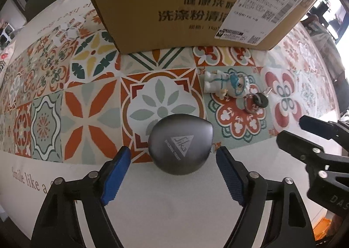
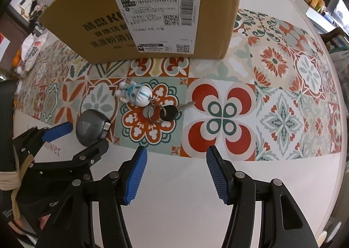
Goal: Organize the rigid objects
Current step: 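Grasp the grey dome puck with the left tool while the right tool grasps the astronaut keychain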
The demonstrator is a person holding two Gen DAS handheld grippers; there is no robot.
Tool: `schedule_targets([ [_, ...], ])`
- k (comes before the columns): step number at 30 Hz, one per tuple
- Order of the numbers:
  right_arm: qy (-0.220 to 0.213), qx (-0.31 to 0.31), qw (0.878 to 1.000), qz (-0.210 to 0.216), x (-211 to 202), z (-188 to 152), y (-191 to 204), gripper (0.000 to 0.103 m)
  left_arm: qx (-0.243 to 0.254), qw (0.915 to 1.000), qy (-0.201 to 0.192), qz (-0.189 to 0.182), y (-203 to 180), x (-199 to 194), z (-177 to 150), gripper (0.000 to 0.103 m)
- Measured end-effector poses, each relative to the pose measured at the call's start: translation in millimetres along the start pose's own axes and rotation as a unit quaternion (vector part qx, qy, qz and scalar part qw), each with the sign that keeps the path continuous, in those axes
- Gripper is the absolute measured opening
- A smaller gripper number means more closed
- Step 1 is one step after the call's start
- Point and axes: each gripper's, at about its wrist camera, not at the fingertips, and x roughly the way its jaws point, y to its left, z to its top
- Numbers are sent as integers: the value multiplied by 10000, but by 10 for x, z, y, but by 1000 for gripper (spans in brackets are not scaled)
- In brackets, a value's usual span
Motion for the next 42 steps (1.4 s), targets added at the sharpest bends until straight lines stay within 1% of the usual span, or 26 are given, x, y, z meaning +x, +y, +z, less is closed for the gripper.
schedule_targets([
  [6,45,3,10000,15,48,33,-6,57,-11,10000,-43,34,-20,69,27,72],
  [9,56,-28,10000,15,67,48,7,57,18,10000,-93,18,-40,94,86,65],
  [10,58,-35,10000,12,87,59,30,57,55,9999,-119,10,-55,81,107,58],
  [11,55,-40,10000,15,93,68,36,57,84,9999,-146,5,-68,74,139,55],
  [16,-50,-142,9999,70,96,128,75,57,-25,9996,-248,-89,-15,36,172,55],
  [20,-153,-311,9993,152,82,194,118,57,-155,9993,-340,-92,151,-25,116,55],
  [27,-282,-707,9964,366,170,365,339,57,-510,9975,-491,53,460,-156,68,55],
  [33,-275,-929,9947,353,335,485,492,56,-581,9969,-510,150,584,-182,67,55],
  [38,-254,-1163,9926,247,454,571,594,53,-642,9965,-503,189,565,-107,85,55],
  [40,-181,-1215,9922,211,518,602,625,47,-656,9964,-502,199,559,-95,90,55],
  [42,-228,-1304,9911,135,539,624,676,42,-663,9962,-516,208,564,-115,87,55],
])
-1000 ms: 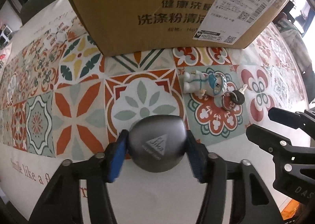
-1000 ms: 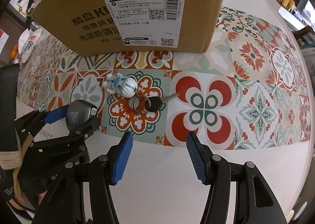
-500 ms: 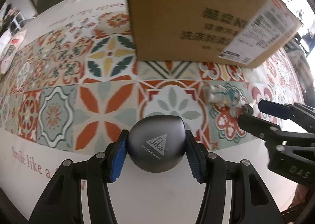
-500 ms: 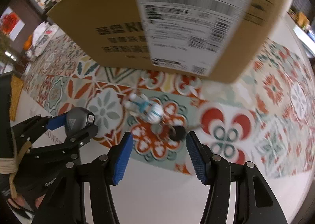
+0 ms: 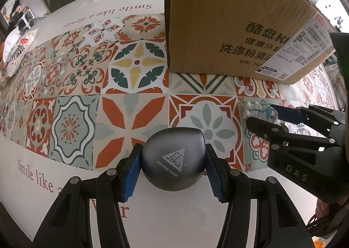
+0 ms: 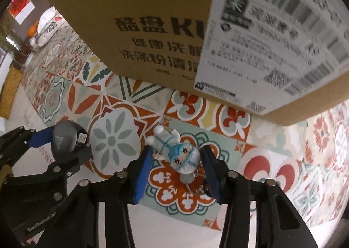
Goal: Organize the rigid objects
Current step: 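Grasp the grey dome puck with the left tool while the right tool grasps the astronaut keychain, then lift both held items and carry them over the cardboard box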
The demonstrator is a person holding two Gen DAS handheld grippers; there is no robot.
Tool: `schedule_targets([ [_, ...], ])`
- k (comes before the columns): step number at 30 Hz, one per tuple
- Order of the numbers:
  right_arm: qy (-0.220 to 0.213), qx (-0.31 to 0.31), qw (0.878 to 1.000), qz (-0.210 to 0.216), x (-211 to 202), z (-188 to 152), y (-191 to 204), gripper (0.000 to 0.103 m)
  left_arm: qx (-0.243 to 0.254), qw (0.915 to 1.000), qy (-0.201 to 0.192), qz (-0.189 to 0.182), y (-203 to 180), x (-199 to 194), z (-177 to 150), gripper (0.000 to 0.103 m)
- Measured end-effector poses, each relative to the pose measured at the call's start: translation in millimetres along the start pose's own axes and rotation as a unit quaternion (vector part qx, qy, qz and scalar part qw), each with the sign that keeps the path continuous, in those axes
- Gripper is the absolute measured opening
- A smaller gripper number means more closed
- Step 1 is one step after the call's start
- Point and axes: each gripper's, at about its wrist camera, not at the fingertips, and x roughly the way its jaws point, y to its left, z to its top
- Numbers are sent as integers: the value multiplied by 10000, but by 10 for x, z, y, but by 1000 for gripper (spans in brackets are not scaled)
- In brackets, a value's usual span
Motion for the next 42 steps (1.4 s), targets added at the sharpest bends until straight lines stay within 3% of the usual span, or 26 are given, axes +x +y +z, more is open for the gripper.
schedule_targets([
  [8,-69,111,9999,48,-61,-45,41,42,78,9999,-135,-17,-59,-146,4,55],
  [20,-653,511,9964,203,-809,-349,-154,42,239,9980,-565,-143,-219,-599,-32,55],
  [42,-1811,518,9820,110,-1907,-550,-137,42,501,9857,-1586,-288,-395,-1564,45,55],
])
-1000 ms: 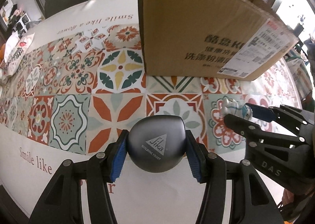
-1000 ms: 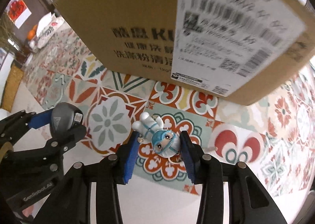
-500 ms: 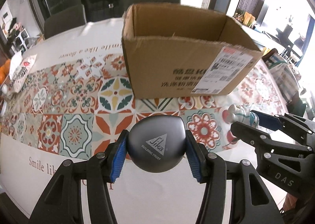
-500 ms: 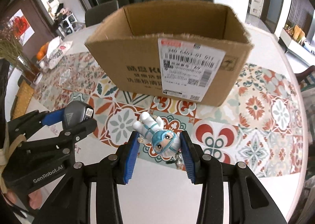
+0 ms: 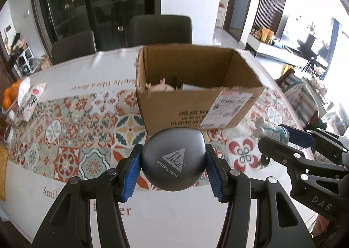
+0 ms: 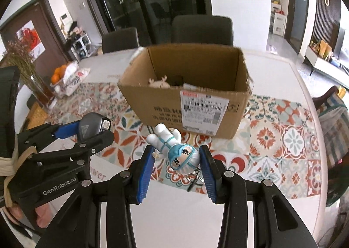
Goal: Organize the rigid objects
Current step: 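Lift both held items and carry them over the cardboard box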
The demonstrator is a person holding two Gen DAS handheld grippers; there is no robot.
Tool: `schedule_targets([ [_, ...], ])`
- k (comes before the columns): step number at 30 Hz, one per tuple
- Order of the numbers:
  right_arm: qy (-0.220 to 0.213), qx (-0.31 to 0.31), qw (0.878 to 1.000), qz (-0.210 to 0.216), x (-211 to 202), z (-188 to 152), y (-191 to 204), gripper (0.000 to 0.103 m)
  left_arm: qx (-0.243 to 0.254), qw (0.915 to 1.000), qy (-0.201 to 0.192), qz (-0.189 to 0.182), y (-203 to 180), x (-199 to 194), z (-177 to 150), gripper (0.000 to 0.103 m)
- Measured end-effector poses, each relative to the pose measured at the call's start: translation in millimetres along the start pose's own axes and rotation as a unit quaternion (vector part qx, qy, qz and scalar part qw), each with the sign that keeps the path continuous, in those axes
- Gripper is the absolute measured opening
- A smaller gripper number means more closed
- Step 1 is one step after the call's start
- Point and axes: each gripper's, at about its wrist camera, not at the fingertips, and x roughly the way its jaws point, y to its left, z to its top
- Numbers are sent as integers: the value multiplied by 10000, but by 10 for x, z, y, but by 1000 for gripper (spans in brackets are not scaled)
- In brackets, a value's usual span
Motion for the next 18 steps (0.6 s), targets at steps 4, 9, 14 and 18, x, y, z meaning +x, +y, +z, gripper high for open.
schedule_targets([
  [4,-236,-13,9997,-18,-155,72,17,42,69,9998,-203,5,-20,-127,100,55],
  [9,-519,-3,9986,-43,-327,187,12,42,128,9990,-433,-49,-48,-246,250,55],
  [14,-767,-18,9970,-76,-451,310,12,42,181,9979,-609,-98,-75,-328,411,55],
  [18,-935,-31,9956,-113,-527,431,9,42,213,9971,-723,-130,-100,-374,583,55],
])
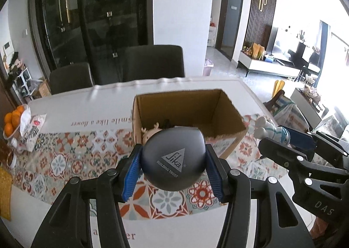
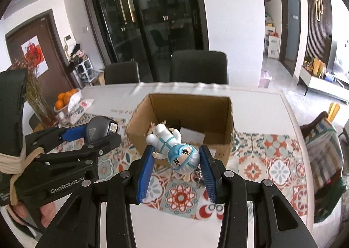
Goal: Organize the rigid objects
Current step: 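Lift both held items and carry them over the cardboard box, then lower the grey puck into the box with the left tool while the right tool releases the keychain inside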
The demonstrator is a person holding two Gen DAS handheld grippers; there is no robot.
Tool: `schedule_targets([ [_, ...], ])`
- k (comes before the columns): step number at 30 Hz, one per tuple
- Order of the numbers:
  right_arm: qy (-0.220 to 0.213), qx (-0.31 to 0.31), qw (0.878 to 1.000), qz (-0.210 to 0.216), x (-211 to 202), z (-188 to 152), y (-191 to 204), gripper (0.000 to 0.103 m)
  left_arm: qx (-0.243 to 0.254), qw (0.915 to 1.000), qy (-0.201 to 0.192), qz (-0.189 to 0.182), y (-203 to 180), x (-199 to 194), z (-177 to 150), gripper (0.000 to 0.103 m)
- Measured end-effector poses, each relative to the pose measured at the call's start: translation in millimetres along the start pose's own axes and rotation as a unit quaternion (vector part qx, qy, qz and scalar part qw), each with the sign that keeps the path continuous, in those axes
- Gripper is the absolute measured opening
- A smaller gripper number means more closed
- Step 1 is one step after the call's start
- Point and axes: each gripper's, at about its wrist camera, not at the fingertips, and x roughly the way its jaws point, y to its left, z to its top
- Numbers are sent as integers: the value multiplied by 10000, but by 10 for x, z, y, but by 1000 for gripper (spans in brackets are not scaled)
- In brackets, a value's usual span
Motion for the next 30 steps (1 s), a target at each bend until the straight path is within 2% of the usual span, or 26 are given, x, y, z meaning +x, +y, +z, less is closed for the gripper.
schedule_targets([
  [8,-208,-16,9998,-60,40,279,-41,42,79,10000,-60,-4,6,96,285,55],
  [18,-229,11,9997,-94,214,552,-109,42,182,9997,-87,126,35,276,561,55],
  [24,-130,3,9999,-84,402,722,-141,42,166,9998,48,113,77,469,696,55],
  [30,93,25,9999,-94,645,810,-179,42,182,9990,364,178,145,779,783,55],
])
